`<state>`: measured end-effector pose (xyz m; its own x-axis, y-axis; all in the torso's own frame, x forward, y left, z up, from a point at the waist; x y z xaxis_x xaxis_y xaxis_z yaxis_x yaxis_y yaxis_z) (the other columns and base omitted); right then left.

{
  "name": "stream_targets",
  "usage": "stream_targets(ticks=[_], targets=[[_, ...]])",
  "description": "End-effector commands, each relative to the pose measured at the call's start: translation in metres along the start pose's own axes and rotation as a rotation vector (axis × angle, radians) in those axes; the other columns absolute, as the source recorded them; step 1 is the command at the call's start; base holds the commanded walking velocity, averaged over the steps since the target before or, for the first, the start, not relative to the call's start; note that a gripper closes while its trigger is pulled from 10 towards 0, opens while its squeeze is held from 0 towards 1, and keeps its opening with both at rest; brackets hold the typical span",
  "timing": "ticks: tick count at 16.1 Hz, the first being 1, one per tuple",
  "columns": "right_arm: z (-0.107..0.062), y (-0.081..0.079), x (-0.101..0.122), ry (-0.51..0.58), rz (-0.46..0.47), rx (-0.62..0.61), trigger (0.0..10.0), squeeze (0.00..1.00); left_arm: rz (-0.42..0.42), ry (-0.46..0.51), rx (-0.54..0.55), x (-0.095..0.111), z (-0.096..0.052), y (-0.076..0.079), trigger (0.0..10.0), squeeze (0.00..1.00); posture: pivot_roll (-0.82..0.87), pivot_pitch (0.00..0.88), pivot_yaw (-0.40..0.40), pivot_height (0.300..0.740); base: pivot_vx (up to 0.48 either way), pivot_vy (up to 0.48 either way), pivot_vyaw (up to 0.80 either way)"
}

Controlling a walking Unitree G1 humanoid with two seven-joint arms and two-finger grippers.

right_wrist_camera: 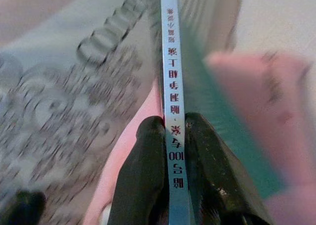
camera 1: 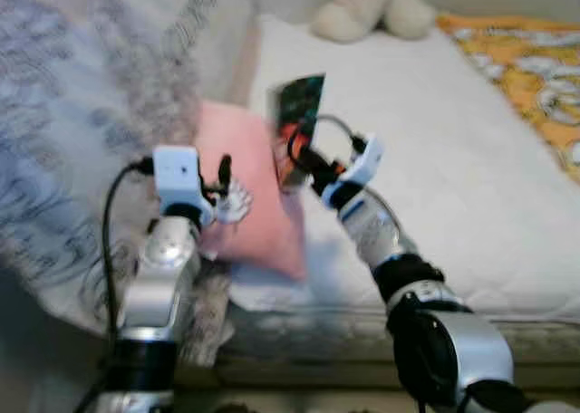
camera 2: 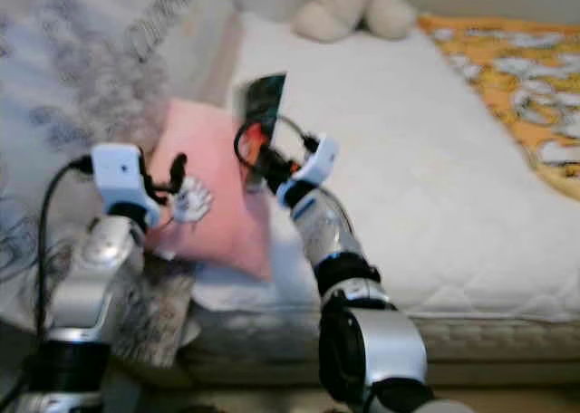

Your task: Clean up the room

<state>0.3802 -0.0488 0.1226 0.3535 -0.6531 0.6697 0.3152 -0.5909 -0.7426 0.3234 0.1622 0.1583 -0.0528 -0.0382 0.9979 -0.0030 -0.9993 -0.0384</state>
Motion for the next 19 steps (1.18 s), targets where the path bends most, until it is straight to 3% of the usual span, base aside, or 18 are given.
stream_targets(ticks=[1,3,4,7,9,12,15,19], targets=[[0.005,-0.009,-0.004,-0.011,0.0,0.016,0.0,0.0,0.018,-0.007,-0.003,0.003,-0.003,-0.004,10.0,0.0,0.21,0.055,0.057,0.74,0.0,0.0,0.0],[0.013,-0.025,-0.015,-0.048,-0.04,0.057,0.0,0.0,0.03,-0.021,0.004,0.005,-0.011,-0.01,10.0,0.0,0.23,0.07,0.058,0.74,0.0,0.0,0.0],[0.013,-0.025,-0.016,-0.053,-0.044,0.056,0.0,0.0,0.032,-0.028,0.004,0.006,-0.015,-0.01,10.0,0.0,0.25,0.087,0.06,0.74,0.0,0.0,0.0],[0.005,-0.007,-0.025,-0.088,-0.02,-0.02,0.0,0.0,0.049,-0.042,-0.005,0.01,-0.025,-0.011,10.0,0.0,0.3,0.13,0.072,0.74,0.0,0.0,0.0],[0.004,-0.005,-0.027,-0.076,0.006,-0.04,0.0,0.0,0.06,-0.053,-0.005,0.012,-0.03,-0.014,10.0,0.0,0.3,0.132,0.065,0.74,0.0,0.0,0.0],[0.015,-0.029,-0.008,0.014,-0.101,0.057,0.0,0.0,0.042,-0.056,0.005,0.013,-0.031,-0.012,10.0,0.0,0.27,0.118,0.043,0.74,0.0,0.0,0.0],[0.009,-0.026,-0.013,0.031,-0.222,0.042,0.0,0.0,0.017,-0.066,0.006,0.009,-0.031,-0.006,10.0,0.0,0.25,0.1,0.017,0.74,0.0,0.0,0.0],[-0.014,-0.011,-0.026,0.011,-0.346,0.026,0.0,0.0,0.008,-0.077,0.005,0.006,-0.03,-0.006,10.0,0.0,0.23,0.077,0.008,0.74,0.0,0.0,0.0]])
Point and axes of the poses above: a point about 5 cm out from each wrist's last joint towards the gripper, its own z axis pointing out of the wrist towards the gripper, its own x axis along the axis of the wrist's last joint, y = z × x, the point moved 1 cm from there along z, pointing out of the wrist towards the gripper
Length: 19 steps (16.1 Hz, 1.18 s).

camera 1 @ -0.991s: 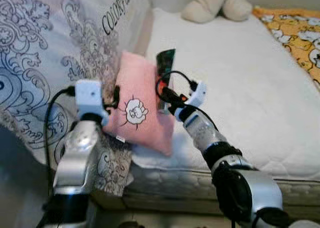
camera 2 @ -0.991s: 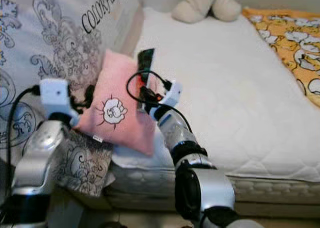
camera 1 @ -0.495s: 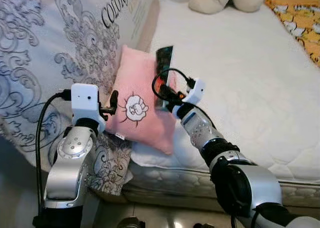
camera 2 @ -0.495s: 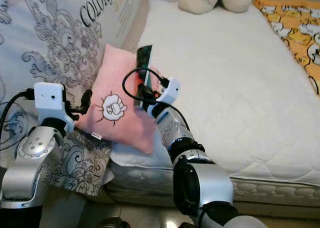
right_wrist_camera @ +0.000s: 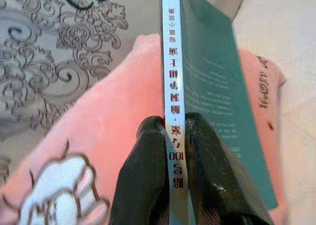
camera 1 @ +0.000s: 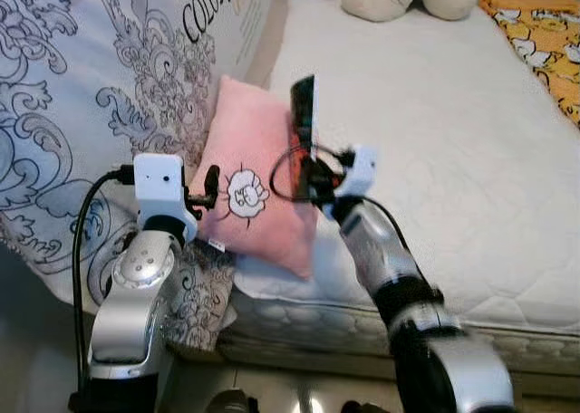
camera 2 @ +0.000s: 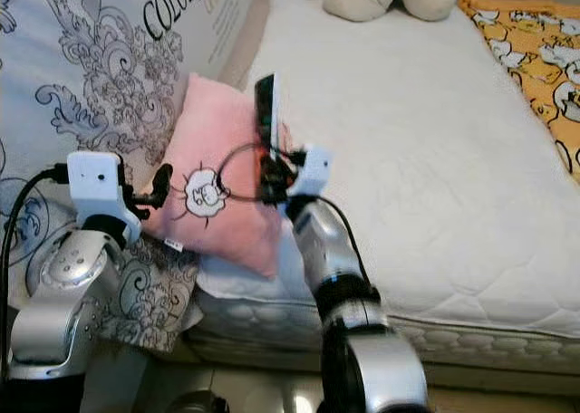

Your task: Clean up the room

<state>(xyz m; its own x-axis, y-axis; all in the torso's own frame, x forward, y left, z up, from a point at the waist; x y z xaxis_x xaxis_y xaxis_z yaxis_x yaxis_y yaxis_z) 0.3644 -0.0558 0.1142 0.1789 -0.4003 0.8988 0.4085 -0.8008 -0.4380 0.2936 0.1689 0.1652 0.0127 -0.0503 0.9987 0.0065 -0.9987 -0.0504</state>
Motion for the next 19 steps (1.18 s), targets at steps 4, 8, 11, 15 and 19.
stream_targets(ticks=[4,8,11,15,19], targets=[[-0.021,-0.014,0.004,0.035,-0.077,-0.02,0.0,0.0,-0.011,-0.002,-0.003,-0.001,0.004,0.002,10.0,0.0,0.21,0.033,0.002,0.74,0.0,0.0,0.0],[-0.03,-0.007,0.013,0.039,-0.118,-0.065,0.0,0.0,-0.021,0.009,-0.014,-0.001,0.009,0.005,10.0,0.0,0.19,0.01,0.004,0.74,0.0,0.0,0.0],[-0.031,-0.003,0.017,0.044,0.082,-0.099,0.0,0.0,-0.023,0.009,-0.03,-0.002,0.009,0.007,10.0,0.0,0.19,0.008,0.008,0.74,0.0,0.0,0.0],[-0.042,0.021,0.015,0.015,0.382,-0.128,0.0,0.0,-0.016,0.001,-0.032,-0.004,0.006,0.004,10.0,0.0,0.18,0.02,0.014,0.74,0.0,0.0,0.0],[-0.059,0.068,-0.011,-0.124,0.311,-0.255,0.0,0.0,-0.023,0.002,-0.039,-0.003,0.008,0.007,10.0,0.0,0.17,0.026,0.02,0.74,0.0,0.0,0.0]])
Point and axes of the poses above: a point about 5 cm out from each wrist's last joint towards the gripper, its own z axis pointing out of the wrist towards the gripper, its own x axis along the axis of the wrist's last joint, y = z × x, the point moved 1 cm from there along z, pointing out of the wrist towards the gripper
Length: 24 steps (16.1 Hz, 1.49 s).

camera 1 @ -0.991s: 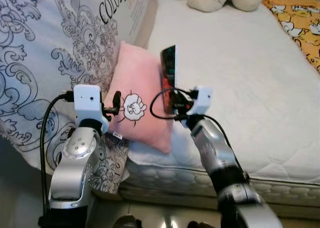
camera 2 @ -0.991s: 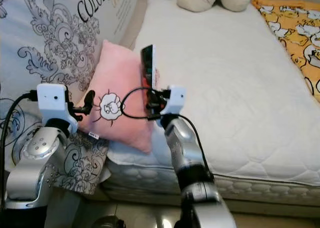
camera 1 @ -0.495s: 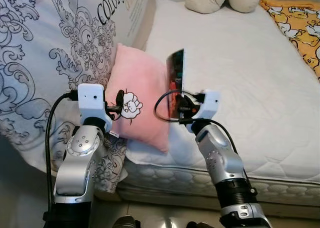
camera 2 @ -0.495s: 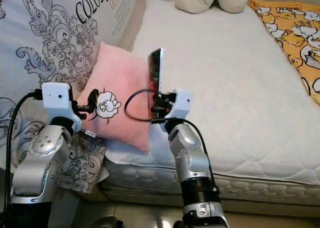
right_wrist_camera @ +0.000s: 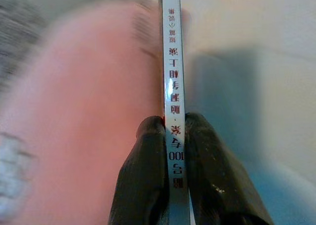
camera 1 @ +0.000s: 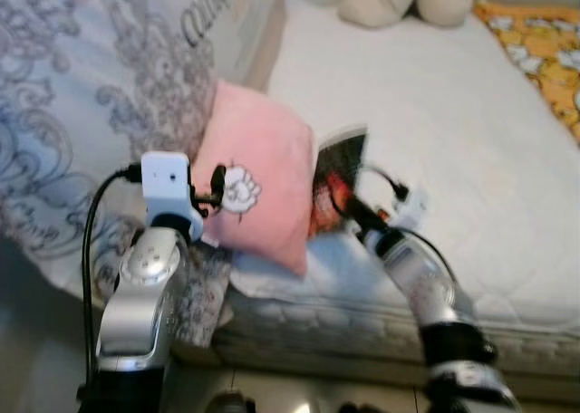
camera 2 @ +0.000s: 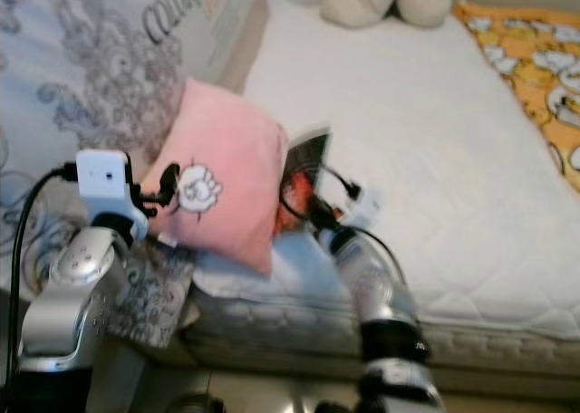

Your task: Clean up the room

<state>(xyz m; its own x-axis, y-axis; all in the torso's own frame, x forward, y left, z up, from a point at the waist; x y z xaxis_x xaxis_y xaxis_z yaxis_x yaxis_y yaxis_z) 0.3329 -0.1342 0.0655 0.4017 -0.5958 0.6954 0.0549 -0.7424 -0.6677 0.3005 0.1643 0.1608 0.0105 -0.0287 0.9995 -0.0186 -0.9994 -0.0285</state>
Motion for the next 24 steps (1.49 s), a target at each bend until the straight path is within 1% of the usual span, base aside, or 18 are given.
stream_targets(ticks=[1,2,3,4,6,8,10,12,13,14,15,16,18,21,22,24], targets=[[0.002,0.002,0.007,0.017,-0.054,0.002,0.0,0.0,-0.002,0.0,-0.015,0.001,0.002,0.003,10.0,0.0,0.17,0.026,0.021,0.74,0.0,0.0,0.0],[0.001,0.016,0.012,-0.006,-0.151,-0.035,0.0,0.0,-0.006,0.001,-0.018,0.001,0.002,0.005,10.0,0.0,0.17,0.028,0.022,0.74,0.0,0.0,0.0],[0.0,0.023,0.016,-0.017,-0.222,-0.06,0.0,0.0,-0.009,0.001,-0.019,0.001,0.003,0.006,10.0,0.0,0.16,0.029,0.024,0.74,0.0,0.0,0.0],[0.0,0.028,0.02,-0.022,-0.274,-0.08,0.0,0.0,-0.011,0.002,-0.021,0.001,0.004,0.007,10.0,0.0,0.16,0.029,0.024,0.74,0.0,0.0,0.0],[0.002,0.032,0.02,-0.038,-0.323,-0.095,0.0,0.0,-0.015,0.002,-0.023,0.001,0.005,0.008,10.0,0.0,0.15,0.03,0.029,0.74,0.0,0.0,0.0],[0.005,0.035,0.009,-0.073,-0.4,-0.109,0.0,0.0,-0.02,0.003,-0.029,0.001,0.006,0.011,10.0,0.0,0.15,0.03,0.033,0.74,0.0,0.0,0.0],[0.01,0.031,0.003,-0.079,-0.415,-0.104,0.0,0.0,-0.021,0.002,-0.036,0.001,0.007,0.013,10.0,0.0,0.15,0.029,0.037,0.74,0.0,0.0,0.0],[0.011,0.032,-0.004,-0.1,-0.443,-0.13,0.0,0.0,-0.02,0.004,-0.04,0.001,0.008,0.014,10.0,0.0,0.15,0.028,0.037,0.74,0.0,0.0,0.0],[0.011,0.035,-0.01,-0.121,-0.468,-0.152,0.3,0.0,-0.021,0.005,-0.04,0.002,0.009,0.015,10.0,0.0,0.15,0.028,0.038,0.74,0.0,0.0,0.0],[0.012,0.035,-0.011,-0.126,-0.496,-0.161,10.0,0.0,-0.021,0.005,-0.041,0.002,0.009,0.015,10.0,0.0,0.15,0.028,0.038,0.74,0.0,0.0,0.0],[0.014,0.032,-0.009,-0.12,-0.549,-0.169,10.0,0.0,-0.022,0.006,-0.042,0.002,0.009,0.015,10.0,0.0,0.15,0.027,0.04,0.74,0.0,0.0,0.0],[0.019,0.026,-0.004,-0.096,-0.566,-0.165,10.0,1.0,-0.022,0.007,-0.043,0.002,0.009,0.015,10.0,0.0,0.16,0.026,0.035,0.74,0.0,0.0,0.0],[0.022,0.019,0.0,-0.071,-0.579,-0.151,10.0,1.0,-0.023,0.01,-0.037,0.002,0.01,0.015,10.0,0.0,0.16,0.024,0.025,0.74,0.0,0.0,0.0],[0.022,0.019,0.007,-0.016,-0.591,-0.173,10.0,1.0,-0.027,0.012,-0.032,0.002,0.01,0.015,10.0,0.0,0.15,0.021,0.022,0.74,0.0,0.0,0.0],[0.023,0.018,0.009,0.005,-0.582,-0.175,10.0,1.0,-0.028,0.012,-0.033,0.001,0.01,0.016,10.0,0.0,0.15,0.021,0.022,0.74,0.0,0.0,0.0],[0.024,0.016,0.01,0.02,-0.592,-0.18,10.0,1.0,-0.031,0.012,-0.039,0.001,0.011,0.018,10.0,0.0,0.13,0.019,0.028,0.74,0.0,0.0,0.0]])
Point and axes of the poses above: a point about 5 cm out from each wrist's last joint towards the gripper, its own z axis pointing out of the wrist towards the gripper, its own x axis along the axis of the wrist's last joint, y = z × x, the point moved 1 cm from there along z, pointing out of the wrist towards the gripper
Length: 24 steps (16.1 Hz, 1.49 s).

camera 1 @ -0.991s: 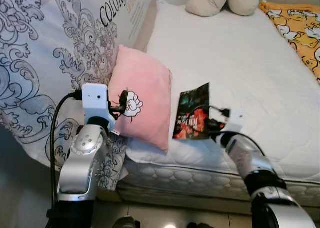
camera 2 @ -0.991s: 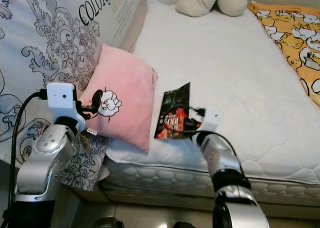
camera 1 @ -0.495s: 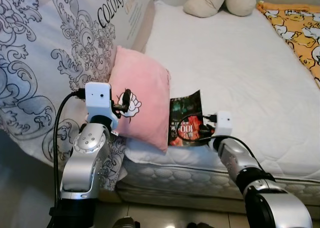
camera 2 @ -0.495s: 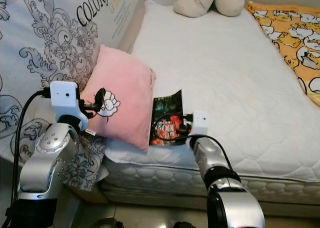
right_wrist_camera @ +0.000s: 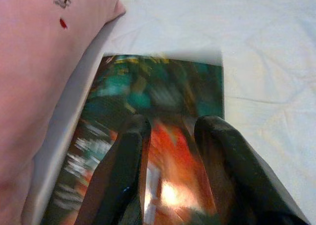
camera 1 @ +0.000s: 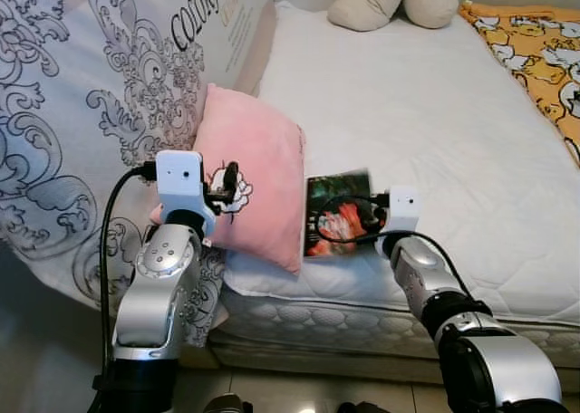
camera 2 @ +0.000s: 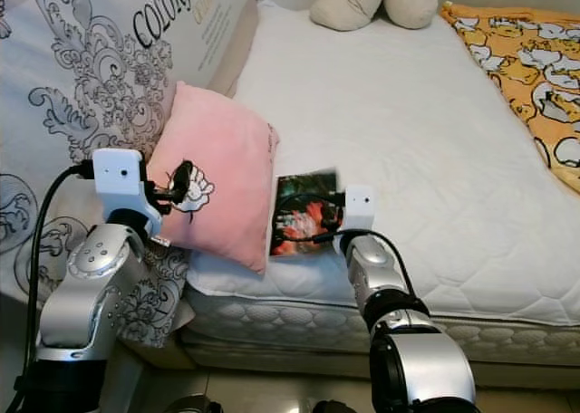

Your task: Clean up the room

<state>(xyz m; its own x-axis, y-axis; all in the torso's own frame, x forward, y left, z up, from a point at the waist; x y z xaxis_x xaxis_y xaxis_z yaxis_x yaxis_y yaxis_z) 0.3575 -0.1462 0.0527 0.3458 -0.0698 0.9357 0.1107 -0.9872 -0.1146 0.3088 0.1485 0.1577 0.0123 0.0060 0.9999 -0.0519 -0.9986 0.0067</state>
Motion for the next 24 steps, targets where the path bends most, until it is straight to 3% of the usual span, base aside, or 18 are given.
stream_targets(ticks=[1,5,6,7,10,12,13,14,15,16,18,20,21,22,24], targets=[[0.001,-0.002,0.002,0.014,-0.017,-0.01,10.0,1.0,0.002,0.013,-0.01,0.003,0.004,0.004,10.0,0.0,0.13,0.019,0.029,0.74,0.0,0.0,0.0],[0.0,0.007,0.007,0.034,-0.091,-0.06,10.0,1.0,-0.002,0.014,-0.016,0.003,0.004,0.006,10.0,0.0,0.13,0.02,0.023,0.74,0.0,0.0,0.0],[0.001,0.008,0.016,0.08,-0.137,-0.074,10.0,0.72,-0.002,0.015,-0.012,0.002,0.004,0.005,10.0,0.0,0.13,0.015,0.014,0.74,0.0,0.0,0.0],[0.0,0.009,0.03,0.174,-0.165,-0.091,10.0,0.0,0.0,0.016,-0.009,0.001,0.002,0.003,10.0,0.0,0.13,0.008,0.0,0.74,0.0,0.0,0.0],[-0.02,0.014,0.046,0.371,-0.213,-0.128,10.0,0.0,0.043,0.01,0.018,-0.008,-0.002,-0.006,10.0,0.0,0.09,0.0,-0.039,0.74,0.0,0.0,0.0],[-0.047,0.023,0.046,0.446,-0.237,-0.179,10.0,0.0,0.042,-0.023,0.056,-0.021,-0.004,-0.014,10.0,0.0,0.06,0.0,-0.054,0.74,0.0,0.0,0.0],[-0.079,0.036,0.027,0.447,-0.259,-0.231,10.0,0.0,0.068,-0.042,0.082,-0.031,-0.007,-0.016,10.0,0.0,0.02,0.0,-0.079,0.74,0.0,0.0,0.0],[-0.088,0.039,0.021,0.439,-0.264,-0.242,10.0,0.0,0.089,-0.047,0.09,-0.034,-0.009,-0.017,10.0,0.0,0.02,0.0,-0.079,0.74,0.0,0.0,0.0],[-0.105,0.041,0.011,0.432,-0.265,-0.228,10.0,1.0,0.105,-0.056,0.089,-0.041,-0.013,-0.017,10.0,0.0,0.01,0.0,-0.081,0.74,0.0,0.0,0.0],[-0.115,0.038,0.006,0.443,-0.289,-0.191,10.0,1.0,0.071,-0.041,0.087,-0.046,-0.02,-0.019,10.0,1.0,0.01,0.0,-0.08,0.74,0.0,0.0,0.0],[-0.126,0.034,-0.001,0.44,-0.325,-0.146,10.0,1.0,0.096,-0.074,0.052,-0.061,-0.03,-0.014,10.0,1.0,0.0,0.0,-0.08,0.74,0.0,0.0,0.0],[-0.122,0.038,-0.007,0.371,-0.251,-0.162,10.0,1.0,0.074,-0.066,0.033,-0.065,-0.029,-0.008,10.0,1.0,-0.01,0.0,-0.077,0.74,0.0,0.0,0.0],[-0.121,0.038,-0.006,0.355,-0.24,-0.165,10.0,1.0,0.064,-0.05,0.034,-0.063,-0.027,-0.007,10.0,0.93,-0.01,0.0,-0.077,0.74,0.0,0.0,0.0],[-0.114,0.037,-0.002,0.346,-0.221,-0.154,10.0,0.0,0.07,-0.022,0.027,-0.057,-0.022,-0.004,10.0,0.0,-0.01,0.0,-0.068,0.74,0.0,-0.442,0.0],[-0.104,0.036,0.003,0.344,-0.203,-0.154,10.0,0.0,0.038,0.003,0.059,-0.052,-0.018,-0.005,10.0,0.0,-0.02,0.0,-0.062,0.74,0.131,-0.409,0.0]])
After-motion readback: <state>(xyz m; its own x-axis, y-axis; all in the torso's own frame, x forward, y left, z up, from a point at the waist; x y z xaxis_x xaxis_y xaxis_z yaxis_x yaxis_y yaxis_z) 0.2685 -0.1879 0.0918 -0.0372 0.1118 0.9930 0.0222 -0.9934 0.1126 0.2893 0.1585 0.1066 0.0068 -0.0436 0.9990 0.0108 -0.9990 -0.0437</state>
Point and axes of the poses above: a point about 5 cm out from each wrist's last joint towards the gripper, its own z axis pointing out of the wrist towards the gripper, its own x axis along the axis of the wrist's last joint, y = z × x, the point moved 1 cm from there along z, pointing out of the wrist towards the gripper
